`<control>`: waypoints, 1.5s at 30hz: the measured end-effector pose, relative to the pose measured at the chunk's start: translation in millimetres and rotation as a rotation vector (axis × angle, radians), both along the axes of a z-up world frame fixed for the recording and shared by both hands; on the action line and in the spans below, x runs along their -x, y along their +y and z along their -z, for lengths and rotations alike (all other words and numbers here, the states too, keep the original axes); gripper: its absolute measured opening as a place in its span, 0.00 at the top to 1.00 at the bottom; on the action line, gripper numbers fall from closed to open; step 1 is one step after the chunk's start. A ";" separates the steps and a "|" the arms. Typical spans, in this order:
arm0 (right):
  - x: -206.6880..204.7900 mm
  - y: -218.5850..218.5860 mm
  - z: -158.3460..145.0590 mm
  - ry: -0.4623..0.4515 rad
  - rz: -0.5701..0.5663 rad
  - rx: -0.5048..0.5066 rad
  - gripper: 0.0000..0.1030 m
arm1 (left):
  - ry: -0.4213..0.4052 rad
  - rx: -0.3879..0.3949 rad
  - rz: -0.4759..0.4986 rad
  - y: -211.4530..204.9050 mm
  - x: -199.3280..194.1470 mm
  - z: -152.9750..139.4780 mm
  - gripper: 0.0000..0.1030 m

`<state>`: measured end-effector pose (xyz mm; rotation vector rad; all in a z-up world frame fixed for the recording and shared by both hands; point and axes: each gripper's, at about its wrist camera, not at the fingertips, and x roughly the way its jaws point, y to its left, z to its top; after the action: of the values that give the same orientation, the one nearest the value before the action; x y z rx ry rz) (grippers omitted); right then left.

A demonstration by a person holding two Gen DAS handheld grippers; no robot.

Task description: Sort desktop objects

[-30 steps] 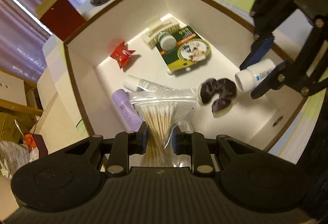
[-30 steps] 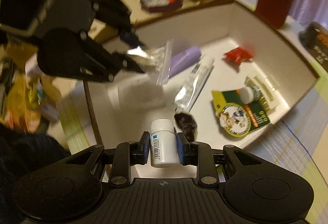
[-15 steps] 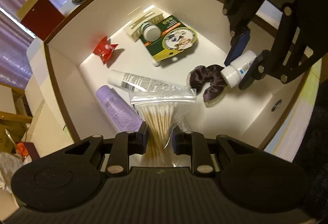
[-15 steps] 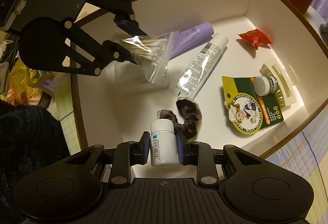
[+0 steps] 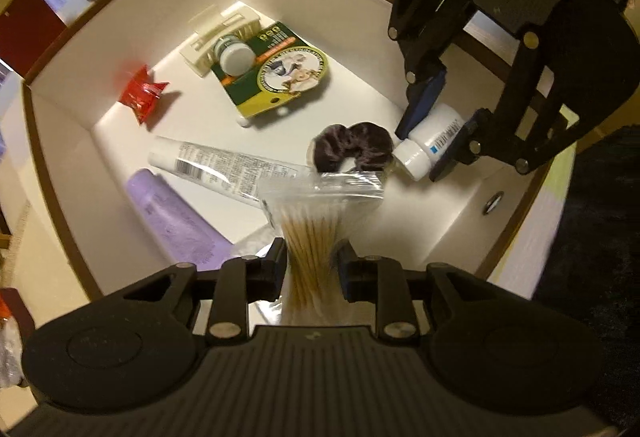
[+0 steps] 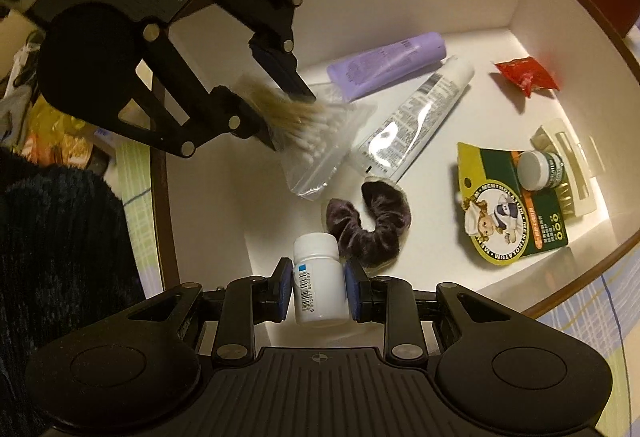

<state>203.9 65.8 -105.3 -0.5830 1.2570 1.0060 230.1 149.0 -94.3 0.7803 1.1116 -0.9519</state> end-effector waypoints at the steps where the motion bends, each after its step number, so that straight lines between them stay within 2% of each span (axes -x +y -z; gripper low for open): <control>1: 0.9 0.7 -0.8 -0.022 -0.003 0.006 0.54 | 0.007 0.000 0.000 -0.8 0.2 0.1 0.74; 2: 0.6 0.7 -1.7 -0.034 -0.001 0.007 0.50 | 0.012 -0.004 0.003 -1.4 0.7 0.0 0.70; 5: -2.4 -1.5 -5.0 -0.018 0.010 -0.019 0.49 | 0.000 -0.009 0.010 -3.0 3.3 -2.4 0.68; 14: -1.5 -1.7 -8.1 -0.027 0.014 -0.021 0.49 | -0.012 -0.026 -0.003 -4.9 4.4 -4.5 0.64; 35: 5.0 -5.0 -16.1 -0.060 0.023 -0.028 0.49 | -0.057 -0.033 -0.037 -2.3 11.6 -12.9 0.60; 45: 10.2 -11.0 -28.3 -0.098 0.040 -0.050 0.49 | -0.101 -0.013 -0.083 -0.4 21.2 -29.2 0.58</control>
<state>193.7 54.7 -77.0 -0.5602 1.1501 0.9620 208.9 148.6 -65.1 0.7785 1.0553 -0.8279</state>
